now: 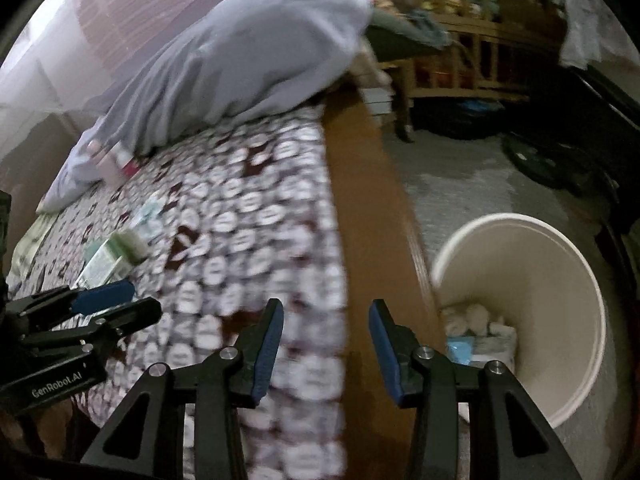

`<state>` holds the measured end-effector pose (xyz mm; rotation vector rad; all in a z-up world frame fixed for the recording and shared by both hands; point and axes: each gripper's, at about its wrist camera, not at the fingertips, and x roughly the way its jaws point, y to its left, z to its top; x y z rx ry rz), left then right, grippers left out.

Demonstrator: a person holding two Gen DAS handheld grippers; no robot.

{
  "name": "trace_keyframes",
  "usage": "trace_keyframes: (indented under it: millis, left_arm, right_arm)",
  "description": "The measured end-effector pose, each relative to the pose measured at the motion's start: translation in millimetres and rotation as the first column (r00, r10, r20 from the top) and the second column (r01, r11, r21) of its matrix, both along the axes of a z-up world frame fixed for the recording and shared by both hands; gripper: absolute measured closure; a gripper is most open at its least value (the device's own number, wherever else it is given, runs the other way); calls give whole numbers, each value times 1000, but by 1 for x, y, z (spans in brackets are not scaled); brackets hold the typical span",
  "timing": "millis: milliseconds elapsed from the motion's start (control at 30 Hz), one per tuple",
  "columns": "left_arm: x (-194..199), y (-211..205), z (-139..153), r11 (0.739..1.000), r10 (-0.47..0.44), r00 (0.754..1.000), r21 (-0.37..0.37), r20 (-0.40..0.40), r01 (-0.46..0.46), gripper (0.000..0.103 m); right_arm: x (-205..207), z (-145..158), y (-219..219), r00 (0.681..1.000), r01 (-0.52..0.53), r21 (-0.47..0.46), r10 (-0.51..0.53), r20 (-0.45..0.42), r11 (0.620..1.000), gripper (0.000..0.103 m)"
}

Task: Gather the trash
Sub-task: 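Move both tools back to the trash on the blanket, then grasp the white medicine box with the left tool while the right tool grasps the green-labelled packet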

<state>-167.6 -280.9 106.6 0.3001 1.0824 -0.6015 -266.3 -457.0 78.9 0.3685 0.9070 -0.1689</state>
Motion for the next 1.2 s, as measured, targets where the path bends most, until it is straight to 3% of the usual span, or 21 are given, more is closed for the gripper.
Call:
trace_keyframes:
  millis: [333, 500, 733, 1067, 1200]
  left_arm:
    - [43, 101, -5, 986, 145, 988, 80, 53, -149, 59]
    - [49, 121, -18, 981, 132, 987, 131, 87, -142, 53]
    - [64, 129, -25, 990, 96, 994, 96, 56, -101, 44]
    - [88, 126, -13, 998, 60, 997, -18, 49, -59, 42]
    - [103, 123, -20, 996, 86, 996, -20, 18, -85, 42]
  right_arm:
    - [37, 0, 52, 992, -127, 3, 127, -13, 992, 53]
    - [56, 1, 73, 985, -175, 5, 175, -14, 985, 51]
    - [79, 3, 98, 973, -229, -4, 229, -24, 973, 49]
    - [109, 1, 119, 960, -278, -5, 278, -37, 960, 48]
    - [116, -4, 117, 962, -269, 4, 269, -49, 963, 48]
